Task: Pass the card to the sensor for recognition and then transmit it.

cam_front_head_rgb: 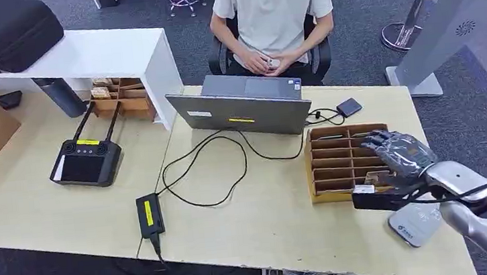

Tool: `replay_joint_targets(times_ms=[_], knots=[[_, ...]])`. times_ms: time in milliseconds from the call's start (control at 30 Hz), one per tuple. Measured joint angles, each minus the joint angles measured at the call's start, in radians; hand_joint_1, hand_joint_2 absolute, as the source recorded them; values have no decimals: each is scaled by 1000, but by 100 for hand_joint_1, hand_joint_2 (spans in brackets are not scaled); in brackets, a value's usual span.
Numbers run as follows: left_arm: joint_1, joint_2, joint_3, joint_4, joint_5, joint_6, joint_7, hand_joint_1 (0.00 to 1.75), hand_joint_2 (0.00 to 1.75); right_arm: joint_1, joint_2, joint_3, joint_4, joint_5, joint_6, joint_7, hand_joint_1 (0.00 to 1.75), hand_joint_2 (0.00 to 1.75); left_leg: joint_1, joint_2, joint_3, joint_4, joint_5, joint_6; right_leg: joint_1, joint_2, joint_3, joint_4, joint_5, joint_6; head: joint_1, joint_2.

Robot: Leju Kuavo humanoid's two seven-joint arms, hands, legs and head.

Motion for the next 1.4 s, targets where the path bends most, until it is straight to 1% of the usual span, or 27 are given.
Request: replay_joint_targets(times_ms=[100,167,200,233,267,300,333,400,433,467,533,567,600,633,667,700,733,867,1067,1167,1400], knots=[[-2,-3,11,1,-37,-2,6,0,175,-12,-2,12,-2,-5,1,3,175,175,0,-1,0,0,0,0,0,-1,0,0,0,0,1,0],[26,-4,3,3,-95,-28,11,0,175,-23,-1,23,-2,-7,0,6,175,175,-1,2,3,0,-1,-1,0,3,1,0,0,0,1,0],[25,-2,8,4,-102,-21,11,0,175,-23,-2,27,0,-6,-1,6,166,175,0,3,3,0,-1,-1,0,2,1,0,0,0,-3,0],[23,-4,8,5,-119,-22,10,0,175,-27,-3,31,5,-6,-1,5,162,175,0,1,3,0,0,0,0,1,2,0,0,0,1,0],[24,-5,9,5,-132,-20,11,0,175,-28,-2,36,5,-6,-2,3,164,175,0,0,3,0,0,0,0,1,2,0,0,0,1,0],[23,-5,10,5,-142,-20,11,0,175,-28,-2,42,5,-7,-2,2,159,175,0,0,3,0,0,0,0,1,3,0,0,0,2,0],[23,-5,11,5,-153,-20,11,0,175,-28,-2,48,5,-7,-2,2,161,175,0,0,3,0,0,0,0,0,3,0,0,0,1,0],[22,-8,15,5,-176,-26,11,0,175,-29,-1,56,8,-7,-2,2,159,175,0,0,3,0,0,0,0,0,3,0,0,0,1,0],[21,-8,15,5,-183,-28,11,0,175,-31,0,60,11,-7,-3,1,162,175,0,0,3,0,0,0,0,0,3,0,0,0,1,0],[20,-11,16,6,-190,-28,7,0,175,-33,2,64,17,-6,-7,-1,162,175,0,0,4,0,0,0,0,1,3,0,0,0,1,0],[19,-14,18,11,-206,-24,3,0,175,-38,5,74,29,-5,-15,-9,147,175,-1,0,4,0,0,0,0,1,3,0,0,0,1,0],[19,-14,20,11,-215,-23,3,0,175,-39,5,78,29,-6,-17,-10,147,175,-1,0,4,0,0,0,0,0,4,0,0,0,1,0],[18,-14,21,11,-222,-25,5,0,175,-40,5,79,29,-8,-15,-9,129,175,-1,0,4,0,0,0,0,0,4,0,0,0,1,0],[18,-15,23,11,-229,-27,6,0,175,-41,6,79,29,-10,-14,-8,47,175,-1,0,4,0,0,0,0,0,4,0,0,0,1,0],[18,-15,23,11,-235,-28,8,0,175,-43,6,81,29,-10,-13,-4,47,175,-1,0,4,0,0,0,0,0,4,0,0,0,1,0],[17,-16,24,11,-243,-31,11,0,175,-45,6,85,29,-10,-13,-3,9,175,-1,0,4,0,0,0,0,0,4,0,0,0,1,0],[13,-18,25,11,-251,-37,12,0,175,-48,7,90,31,-10,-12,-3,0,175,-1,0,4,0,0,0,0,0,4,0,0,0,1,0],[6,-27,25,16,-281,-42,13,0,175,-56,16,102,45,-8,-21,-14,0,175,-1,0,4,0,0,0,0,0,4,0,0,0,1,0],[-3,-35,27,16,-313,-63,23,0,175,-61,22,109,48,-9,-18,-9,0,175,0,0,4,0,0,0,0,0,4,0,0,0,1,0],[-6,-40,27,20,-331,-55,26,0,175,-66,28,118,56,-8,-21,-16,0,175,-1,0,4,0,0,0,0,0,4,0,0,0,1,0],[-12,-50,26,23,-354,-65,34,0,175,-72,37,128,64,-10,-17,-13,0,175,0,0,4,0,0,0,0,0,4,0,0,0,1,0]])
